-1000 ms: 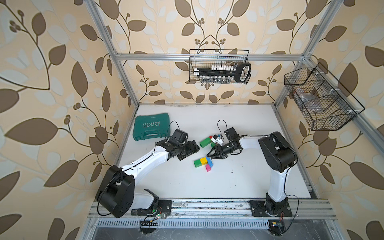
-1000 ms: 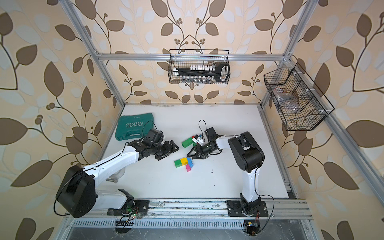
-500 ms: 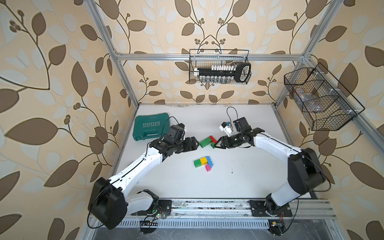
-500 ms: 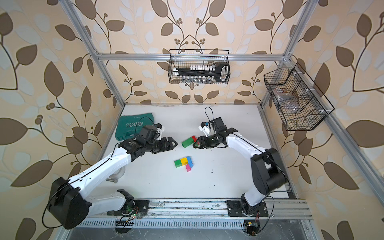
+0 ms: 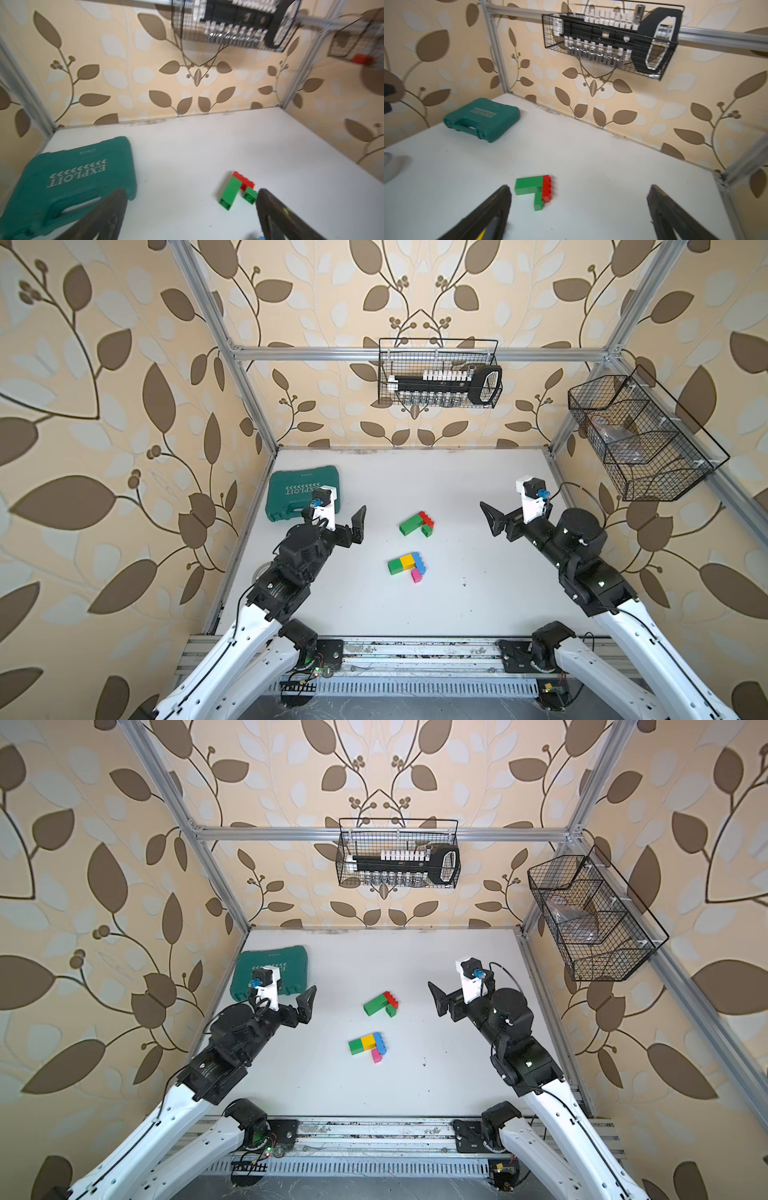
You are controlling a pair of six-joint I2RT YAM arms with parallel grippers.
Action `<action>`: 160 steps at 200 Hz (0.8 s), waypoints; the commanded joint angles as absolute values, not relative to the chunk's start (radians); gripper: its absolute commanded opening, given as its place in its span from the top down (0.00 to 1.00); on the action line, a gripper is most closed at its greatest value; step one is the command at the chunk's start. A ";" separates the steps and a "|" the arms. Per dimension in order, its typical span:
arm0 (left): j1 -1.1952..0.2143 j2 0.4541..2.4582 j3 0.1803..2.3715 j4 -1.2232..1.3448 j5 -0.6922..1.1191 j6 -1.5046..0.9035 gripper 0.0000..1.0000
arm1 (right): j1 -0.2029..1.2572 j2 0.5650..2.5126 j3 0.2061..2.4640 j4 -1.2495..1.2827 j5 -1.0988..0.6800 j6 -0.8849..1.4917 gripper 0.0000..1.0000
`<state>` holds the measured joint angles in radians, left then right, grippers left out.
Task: Assemble the letter r with lego
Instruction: Reset both arms
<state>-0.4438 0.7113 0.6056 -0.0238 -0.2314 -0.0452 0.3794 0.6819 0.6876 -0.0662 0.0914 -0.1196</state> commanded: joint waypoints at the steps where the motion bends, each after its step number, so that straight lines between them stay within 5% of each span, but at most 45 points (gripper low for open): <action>1: -0.330 0.838 0.555 0.178 -0.328 -0.032 0.01 | 0.361 0.708 0.487 0.288 0.440 -0.272 0.01; 16: -0.212 0.930 0.545 0.240 -0.293 -0.154 0.01 | 0.266 0.798 0.452 0.330 0.541 -0.176 0.01; 50: -0.002 1.095 0.505 0.378 -0.311 -0.319 0.01 | -0.018 1.008 0.372 0.461 0.441 0.155 0.01; 94: 0.027 1.222 0.425 0.566 -0.261 -0.228 0.01 | -0.011 1.290 0.480 0.552 0.294 0.040 0.01; 135: 0.026 1.247 0.405 0.610 -0.151 -0.146 0.01 | 0.028 1.278 0.497 0.448 0.245 0.032 0.01; 160: 0.026 1.223 0.384 0.609 -0.145 -0.122 0.01 | 0.089 1.307 0.339 0.688 0.274 0.000 0.01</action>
<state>0.0269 1.2556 0.4000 0.5365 -0.1894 -0.1806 0.0402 1.2812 0.4591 0.5152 0.2787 0.0395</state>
